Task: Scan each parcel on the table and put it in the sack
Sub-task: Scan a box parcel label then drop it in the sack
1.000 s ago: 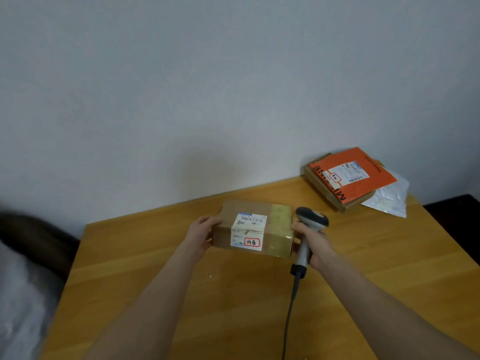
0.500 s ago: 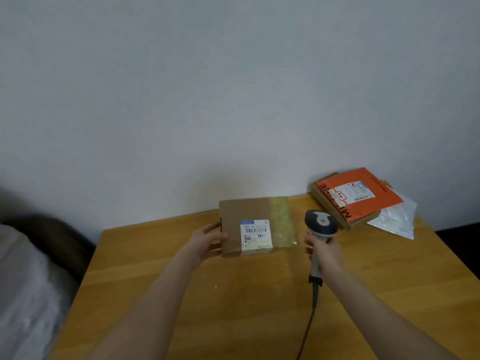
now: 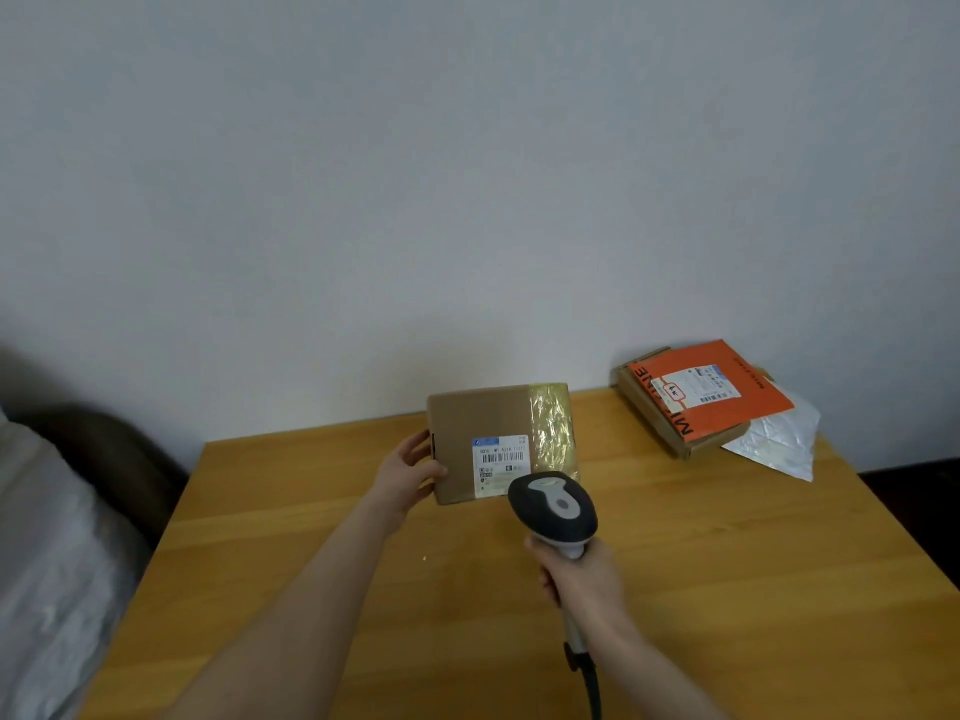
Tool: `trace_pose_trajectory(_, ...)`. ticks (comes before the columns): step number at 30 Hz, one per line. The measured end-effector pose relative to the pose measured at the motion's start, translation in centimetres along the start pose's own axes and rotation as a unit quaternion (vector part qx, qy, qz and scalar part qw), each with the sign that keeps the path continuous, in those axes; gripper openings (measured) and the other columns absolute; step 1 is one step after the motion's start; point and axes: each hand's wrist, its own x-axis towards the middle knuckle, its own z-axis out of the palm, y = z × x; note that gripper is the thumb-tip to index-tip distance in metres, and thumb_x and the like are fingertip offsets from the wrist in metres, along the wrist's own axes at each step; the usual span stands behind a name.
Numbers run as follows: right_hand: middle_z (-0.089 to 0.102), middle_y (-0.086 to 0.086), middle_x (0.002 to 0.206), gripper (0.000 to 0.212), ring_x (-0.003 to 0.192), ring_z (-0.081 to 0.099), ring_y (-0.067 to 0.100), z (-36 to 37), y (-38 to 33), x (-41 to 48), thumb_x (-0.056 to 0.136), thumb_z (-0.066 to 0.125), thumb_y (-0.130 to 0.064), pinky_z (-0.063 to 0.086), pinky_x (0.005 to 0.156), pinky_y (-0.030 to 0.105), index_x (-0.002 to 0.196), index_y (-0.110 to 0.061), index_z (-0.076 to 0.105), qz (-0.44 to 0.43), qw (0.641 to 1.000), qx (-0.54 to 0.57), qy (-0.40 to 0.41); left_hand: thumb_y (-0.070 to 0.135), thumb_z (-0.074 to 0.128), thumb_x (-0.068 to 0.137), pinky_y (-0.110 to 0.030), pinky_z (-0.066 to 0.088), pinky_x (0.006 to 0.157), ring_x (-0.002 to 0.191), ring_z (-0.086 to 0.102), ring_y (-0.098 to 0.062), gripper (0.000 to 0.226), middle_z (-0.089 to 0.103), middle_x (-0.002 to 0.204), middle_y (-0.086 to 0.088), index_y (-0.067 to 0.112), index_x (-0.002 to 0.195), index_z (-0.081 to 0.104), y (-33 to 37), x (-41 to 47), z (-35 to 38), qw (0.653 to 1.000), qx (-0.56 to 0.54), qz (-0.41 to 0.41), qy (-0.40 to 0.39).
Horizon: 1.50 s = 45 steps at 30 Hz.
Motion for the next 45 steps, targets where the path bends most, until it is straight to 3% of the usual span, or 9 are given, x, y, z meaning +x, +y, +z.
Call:
trace_pose_trajectory(7, 0.057, 0.001, 0.052, 0.023, 0.048, 0.052, 0.014, 0.1, -0.1, -1.3, 0.086, 0.068, -0.015, 0.045, 0.053, 0.025, 0.065, -0.01, 0.06, -0.002, 0.999, -0.041, 0.013, -0.013, 0.061, 0.079, -0.033, 0.053, 0.079, 0.116, 0.054, -0.027, 0.072, 0.054, 0.131, -0.006, 0.017, 0.141, 0.041, -0.6, -0.4, 0.0, 1.0, 0.005, 0.014, 0.022)
trace_pose_trajectory(20, 0.056, 0.004, 0.052, 0.026, 0.047, 0.051, 0.015, 0.1, -0.5, -2.4, 0.086, 0.065, -0.009, 0.044, 0.051, 0.027, 0.061, -0.008, 0.059, 0.013, 1.0, -0.012, 0.008, -0.011, 0.063, 0.079, -0.029, 0.054, 0.071, 0.11, 0.057, -0.024, 0.073, 0.055, 0.131, -0.004, 0.019, 0.142, 0.041, -0.9, -0.5, 0.3, 0.999, 0.017, 0.016, 0.04)
trace_pose_trajectory(35, 0.053, 0.004, 0.048, 0.037, 0.045, 0.049, 0.018, 0.2, -0.5, -2.5, 0.085, 0.064, -0.01, 0.043, 0.054, 0.029, 0.05, -0.01, 0.054, -0.021, 0.999, -0.046, -0.019, -0.01, 0.064, 0.078, -0.033, 0.055, 0.076, 0.109, 0.058, -0.025, 0.073, 0.057, 0.128, -0.004, 0.018, 0.142, 0.042, -0.5, -2.1, -0.3, 0.997, 0.015, 0.025, 0.07)
trace_pose_trajectory(41, 0.055, 0.005, 0.052, 0.027, 0.047, 0.051, 0.016, 0.2, -0.8, -2.5, 0.085, 0.066, -0.006, 0.044, 0.052, 0.026, 0.06, -0.006, 0.057, -0.061, 0.994, -0.004, -0.091, -0.008, 0.064, 0.08, -0.04, 0.054, 0.088, 0.114, 0.058, -0.026, 0.072, 0.057, 0.13, -0.004, 0.019, 0.143, 0.041, -0.1, -4.1, -1.4, 0.994, 0.017, 0.034, 0.103)
trace_pose_trajectory(45, 0.063, 0.008, 0.077, 0.011, 0.062, 0.057, 0.016, 0.7, -2.3, -1.4, 0.085, 0.071, -0.009, 0.048, 0.053, 0.024, 0.09, -0.005, 0.062, -0.07, 0.992, 0.063, -0.09, -0.004, 0.065, 0.081, -0.043, 0.051, 0.094, 0.108, 0.062, -0.023, 0.068, 0.063, 0.123, -0.001, 0.02, 0.141, 0.044, 1.2, -6.0, -3.3, 0.99, 0.019, 0.036, 0.133)
